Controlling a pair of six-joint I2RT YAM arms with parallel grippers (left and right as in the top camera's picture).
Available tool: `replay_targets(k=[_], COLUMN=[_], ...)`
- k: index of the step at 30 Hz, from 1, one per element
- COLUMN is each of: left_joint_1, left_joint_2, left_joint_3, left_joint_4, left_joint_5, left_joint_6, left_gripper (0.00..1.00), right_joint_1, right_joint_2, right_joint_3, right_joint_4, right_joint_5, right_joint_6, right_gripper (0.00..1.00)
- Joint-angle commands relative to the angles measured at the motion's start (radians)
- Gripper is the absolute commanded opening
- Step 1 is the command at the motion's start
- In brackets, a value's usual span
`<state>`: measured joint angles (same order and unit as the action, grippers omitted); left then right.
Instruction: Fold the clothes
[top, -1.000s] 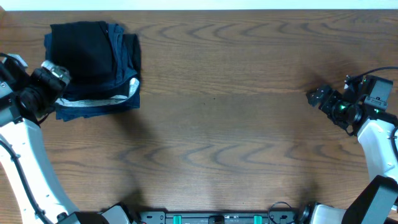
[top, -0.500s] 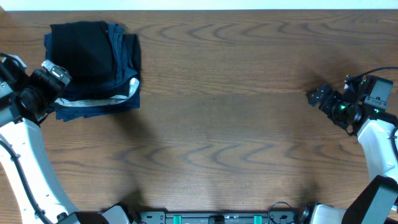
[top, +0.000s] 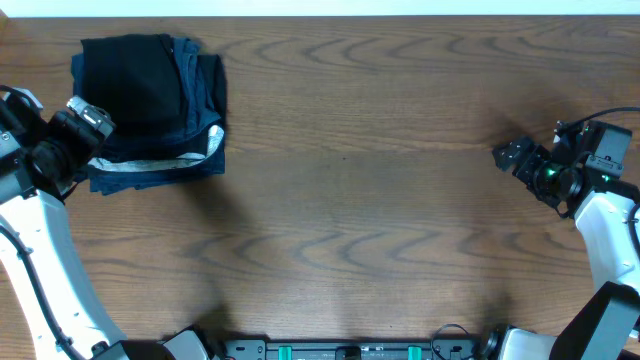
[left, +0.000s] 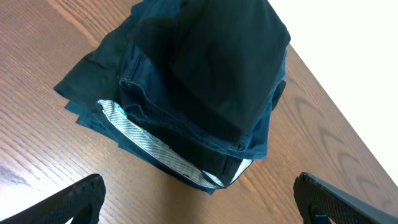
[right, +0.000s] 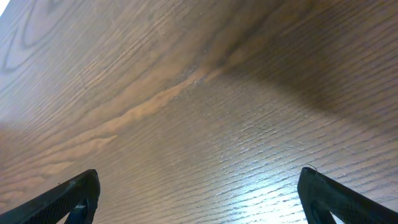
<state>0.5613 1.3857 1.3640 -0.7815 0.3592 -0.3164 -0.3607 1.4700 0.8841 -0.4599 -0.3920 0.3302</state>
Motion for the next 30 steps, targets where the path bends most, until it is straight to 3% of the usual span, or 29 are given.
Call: replay_targets(k=[1, 14, 20, 30], left_joint_1=[0.002, 0.002, 0.002, 0.002], left_joint_2=[0.002, 0.002, 0.002, 0.002], left_joint_3=[0.000, 0.000, 0.000, 0.000], left_joint_4=[0.000, 0.000, 0.000, 0.000], left_joint_5=[-0.010, -0.010, -0.010, -0.010], left_joint_6=[0.013, 0.013, 0.013, 0.013], left_gripper=[0.98, 0.98, 0.98, 0.98], right_joint_1=[-0.006, 0.003, 0.087, 0.381], right_joint_2=[-0.010, -0.082, -0.320, -0.768], right_joint_3=[0.004, 0.003, 0.003, 0.003], right_joint_4=[-0.001, -0.006, -0.005, -0.005], right_joint_5=[0.000, 0.001, 0.001, 0.002], right_joint_6=[-0.002, -0.002, -0.002, -0.003], right_gripper=[0.99, 0.99, 0.99, 0.99])
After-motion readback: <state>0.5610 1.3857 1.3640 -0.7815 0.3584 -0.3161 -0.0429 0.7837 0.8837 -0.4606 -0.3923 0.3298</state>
